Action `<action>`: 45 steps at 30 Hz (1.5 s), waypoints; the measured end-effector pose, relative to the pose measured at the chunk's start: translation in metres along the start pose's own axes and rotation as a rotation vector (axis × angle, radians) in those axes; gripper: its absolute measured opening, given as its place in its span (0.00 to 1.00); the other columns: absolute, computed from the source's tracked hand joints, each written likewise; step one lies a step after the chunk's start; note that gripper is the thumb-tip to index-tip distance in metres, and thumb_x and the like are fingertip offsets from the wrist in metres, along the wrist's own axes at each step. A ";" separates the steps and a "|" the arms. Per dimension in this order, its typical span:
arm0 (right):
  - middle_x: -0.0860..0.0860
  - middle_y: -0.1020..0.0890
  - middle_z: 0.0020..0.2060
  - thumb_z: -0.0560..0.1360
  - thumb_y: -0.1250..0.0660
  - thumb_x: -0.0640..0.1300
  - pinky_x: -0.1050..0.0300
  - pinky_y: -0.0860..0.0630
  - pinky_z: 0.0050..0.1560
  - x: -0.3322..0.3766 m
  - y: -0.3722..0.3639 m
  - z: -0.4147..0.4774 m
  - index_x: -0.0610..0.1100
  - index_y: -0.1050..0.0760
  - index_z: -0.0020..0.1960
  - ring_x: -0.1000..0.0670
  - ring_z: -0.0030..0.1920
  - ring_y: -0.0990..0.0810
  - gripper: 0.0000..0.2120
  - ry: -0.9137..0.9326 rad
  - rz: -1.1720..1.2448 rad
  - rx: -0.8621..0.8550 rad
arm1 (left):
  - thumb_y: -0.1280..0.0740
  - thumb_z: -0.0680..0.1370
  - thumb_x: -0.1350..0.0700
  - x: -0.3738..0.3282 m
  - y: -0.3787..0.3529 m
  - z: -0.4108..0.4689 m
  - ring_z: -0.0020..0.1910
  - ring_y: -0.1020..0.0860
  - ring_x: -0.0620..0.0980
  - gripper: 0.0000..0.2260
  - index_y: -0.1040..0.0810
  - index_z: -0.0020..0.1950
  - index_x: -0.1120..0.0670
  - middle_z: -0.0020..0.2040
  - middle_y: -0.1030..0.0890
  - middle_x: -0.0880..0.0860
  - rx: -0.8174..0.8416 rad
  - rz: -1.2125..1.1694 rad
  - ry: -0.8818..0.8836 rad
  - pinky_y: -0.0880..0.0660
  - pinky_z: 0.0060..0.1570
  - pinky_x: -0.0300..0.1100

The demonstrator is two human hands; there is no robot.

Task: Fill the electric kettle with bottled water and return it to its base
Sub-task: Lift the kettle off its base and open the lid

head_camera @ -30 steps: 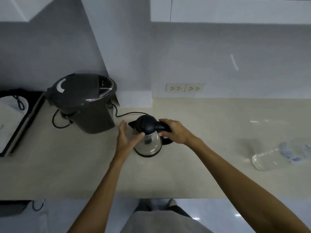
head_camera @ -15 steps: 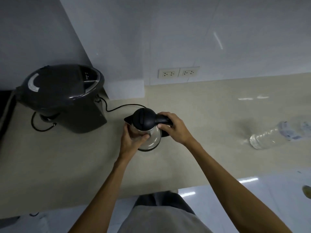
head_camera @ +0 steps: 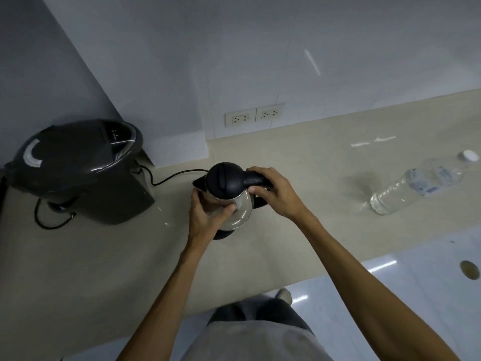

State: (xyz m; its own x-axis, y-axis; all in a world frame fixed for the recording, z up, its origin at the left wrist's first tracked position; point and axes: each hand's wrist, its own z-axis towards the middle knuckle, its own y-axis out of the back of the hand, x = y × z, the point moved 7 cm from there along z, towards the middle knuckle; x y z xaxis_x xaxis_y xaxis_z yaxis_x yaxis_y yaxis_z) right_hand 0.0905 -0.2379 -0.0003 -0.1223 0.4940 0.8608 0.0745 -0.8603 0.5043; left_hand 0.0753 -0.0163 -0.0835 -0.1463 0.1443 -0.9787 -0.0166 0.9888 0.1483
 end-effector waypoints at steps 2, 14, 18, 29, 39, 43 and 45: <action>0.43 0.19 0.56 0.77 0.26 0.42 0.55 0.25 0.64 -0.004 0.012 -0.007 0.43 0.23 0.70 0.44 0.59 0.20 0.21 0.000 -0.016 -0.006 | 0.17 0.62 0.40 -0.003 -0.014 -0.003 0.68 0.21 0.43 0.45 0.30 0.76 0.46 0.68 0.19 0.44 0.004 0.010 -0.008 0.23 0.69 0.49; 0.47 0.20 0.55 0.77 0.25 0.42 0.52 0.25 0.65 -0.067 0.110 -0.046 0.45 0.22 0.69 0.46 0.59 0.20 0.21 -0.009 -0.007 0.008 | 0.17 0.62 0.37 -0.006 -0.134 -0.034 0.67 0.21 0.39 0.47 0.31 0.76 0.47 0.68 0.20 0.44 0.005 0.003 0.015 0.25 0.63 0.34; 0.47 0.20 0.55 0.77 0.25 0.42 0.53 0.25 0.64 -0.096 0.153 -0.057 0.45 0.22 0.69 0.45 0.59 0.20 0.21 -0.016 -0.011 0.043 | 0.15 0.62 0.40 -0.003 -0.185 -0.047 0.65 0.19 0.41 0.42 0.30 0.71 0.41 0.66 0.18 0.44 0.001 -0.003 0.050 0.22 0.62 0.38; 0.51 0.20 0.54 0.75 0.23 0.41 0.55 0.25 0.63 -0.161 0.207 -0.075 0.46 0.21 0.68 0.46 0.59 0.20 0.22 -0.039 0.021 0.127 | 0.15 0.59 0.40 0.008 -0.265 -0.070 0.61 0.20 0.33 0.41 0.30 0.68 0.44 0.64 0.19 0.41 -0.030 0.057 0.154 0.22 0.55 0.33; 0.51 0.18 0.57 0.74 0.23 0.41 0.49 0.24 0.67 -0.177 0.202 -0.073 0.54 0.20 0.64 0.49 0.61 0.20 0.20 -0.128 0.144 0.138 | 0.16 0.61 0.41 0.013 -0.266 -0.068 0.59 0.22 0.30 0.42 0.31 0.70 0.43 0.64 0.21 0.41 -0.017 0.097 0.156 0.22 0.58 0.39; 0.50 0.18 0.59 0.75 0.23 0.41 0.47 0.25 0.68 -0.179 0.200 -0.071 0.50 0.19 0.65 0.51 0.62 0.20 0.20 -0.164 0.161 0.135 | 0.16 0.61 0.40 0.015 -0.265 -0.062 0.61 0.23 0.32 0.43 0.31 0.72 0.44 0.65 0.21 0.41 -0.005 0.092 0.148 0.22 0.61 0.41; 0.50 0.18 0.59 0.75 0.23 0.43 0.46 0.25 0.68 -0.179 0.200 -0.071 0.50 0.19 0.65 0.52 0.62 0.20 0.19 -0.186 0.151 0.135 | 0.16 0.61 0.39 0.016 -0.266 -0.062 0.61 0.23 0.32 0.43 0.32 0.72 0.41 0.65 0.22 0.39 0.002 0.086 0.140 0.23 0.58 0.36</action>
State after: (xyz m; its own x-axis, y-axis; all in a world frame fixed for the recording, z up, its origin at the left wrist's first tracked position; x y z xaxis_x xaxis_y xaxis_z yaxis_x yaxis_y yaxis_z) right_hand 0.0567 -0.5079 -0.0583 0.0829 0.3865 0.9186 0.2111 -0.9076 0.3628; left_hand 0.0162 -0.2794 -0.1294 -0.2831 0.2219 -0.9331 0.0035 0.9731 0.2304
